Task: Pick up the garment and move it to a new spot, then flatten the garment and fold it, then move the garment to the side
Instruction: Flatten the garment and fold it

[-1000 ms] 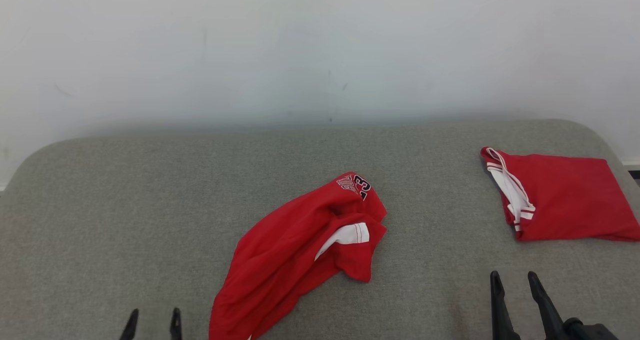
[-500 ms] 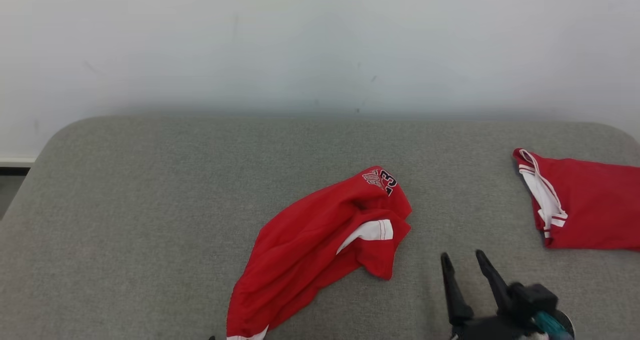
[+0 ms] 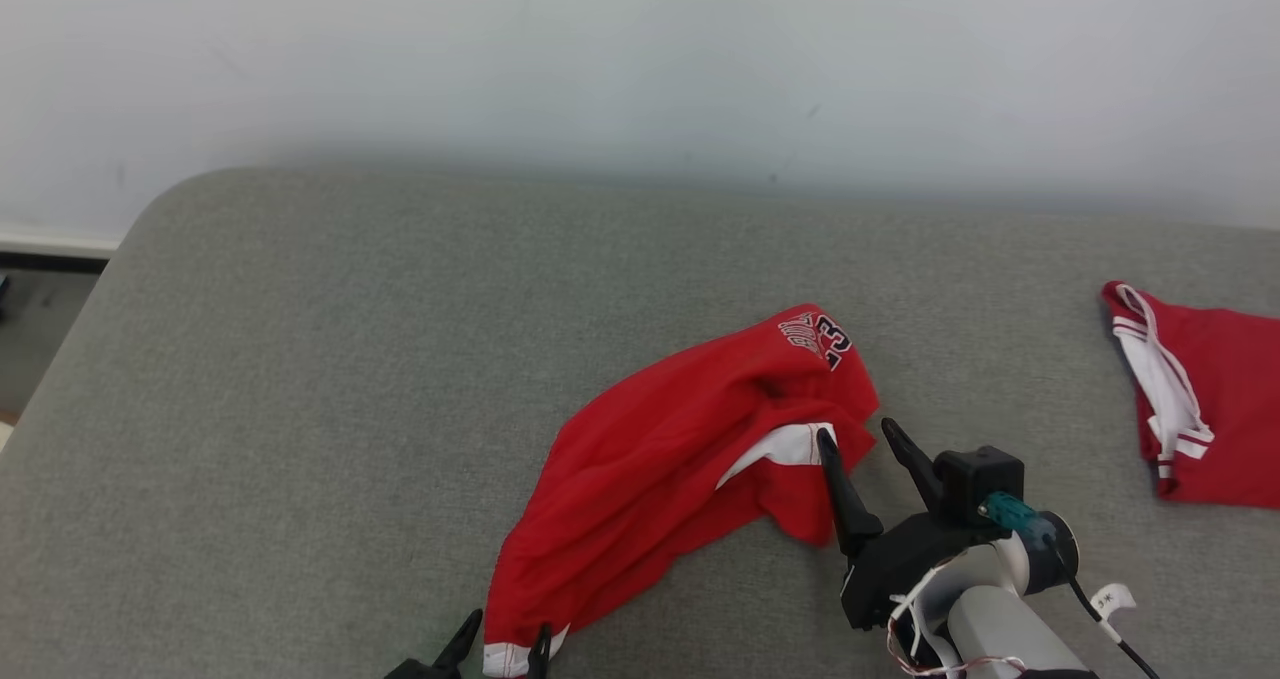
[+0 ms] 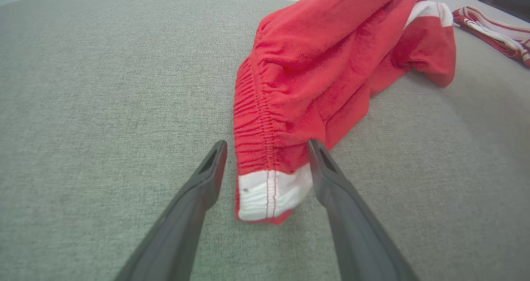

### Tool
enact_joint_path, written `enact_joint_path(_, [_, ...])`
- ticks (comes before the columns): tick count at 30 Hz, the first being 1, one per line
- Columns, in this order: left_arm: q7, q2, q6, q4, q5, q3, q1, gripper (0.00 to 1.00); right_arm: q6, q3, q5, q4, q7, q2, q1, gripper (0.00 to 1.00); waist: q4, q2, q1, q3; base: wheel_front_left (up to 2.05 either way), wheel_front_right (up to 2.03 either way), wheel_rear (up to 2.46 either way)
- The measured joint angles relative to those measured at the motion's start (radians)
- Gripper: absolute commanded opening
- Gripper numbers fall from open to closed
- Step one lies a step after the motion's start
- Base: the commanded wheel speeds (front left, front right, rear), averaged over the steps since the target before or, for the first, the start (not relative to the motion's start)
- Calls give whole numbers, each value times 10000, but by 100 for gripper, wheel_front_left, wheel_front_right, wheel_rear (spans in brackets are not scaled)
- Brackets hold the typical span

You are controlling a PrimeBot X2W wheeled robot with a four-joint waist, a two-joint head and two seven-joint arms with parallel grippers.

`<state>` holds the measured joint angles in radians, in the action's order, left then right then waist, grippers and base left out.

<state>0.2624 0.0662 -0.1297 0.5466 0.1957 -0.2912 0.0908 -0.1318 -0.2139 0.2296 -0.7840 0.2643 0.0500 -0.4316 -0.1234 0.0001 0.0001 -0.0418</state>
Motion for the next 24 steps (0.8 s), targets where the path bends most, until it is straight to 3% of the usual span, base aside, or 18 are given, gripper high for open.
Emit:
enact_joint_path(8, [0, -27, -12, 290, 380, -349, 354, 100, 0, -359, 485, -1206, 0, 2, -826, 97, -484, 0, 0, -359, 0, 0, 0])
enact_joint_path(9, [2, -33, -12, 347, 447, -359, 354, 100, 0, -424, 541, -1235, 0, 2, -843, 85, -525, 1, 0, -384, 0, 0, 0])
enact_joint_path(10, [2, -31, -12, 389, 537, -420, 354, 100, 0, -500, 627, -1287, 0, 0, -842, 63, -558, 1, 0, -404, 0, 0, 0])
enact_joint_path(11, [2, -35, -12, 435, 617, -499, 356, 100, 0, -608, 736, -1350, 0, -2, -842, 0, -581, 0, 0, -417, 0, 0, 0])
enact_joint_path(12, [0, -36, -12, 495, 709, -566, 361, 80, 0, -698, 802, -1388, 0, -2, -841, 0, -595, 1, 0, -420, 0, 0, 0])
enact_joint_path(13, [0, -46, -12, 502, 819, -614, 366, 22, 0, -740, 842, -1394, 0, -2, -842, 0, -600, 0, 0, -413, 0, 0, 0])
enact_joint_path(14, [0, -56, -12, 495, 930, -642, 399, 0, 0, -777, 886, -1386, 0, 0, -842, 0, -605, 0, 0, -402, 0, 0, 0])
enact_joint_path(18, [2, -48, -12, 462, 1074, -688, 572, 0, 0, -803, 903, -1256, 0, 0, -784, 0, -605, 1, 0, -312, 0, 0, 0])
enact_joint_path(24, [0, 50, -12, -297, 1354, -240, 277, 0, 0, -387, 903, 50, 0, 113, -78, 0, -561, 1, -1, -34, 0, 0, 0])
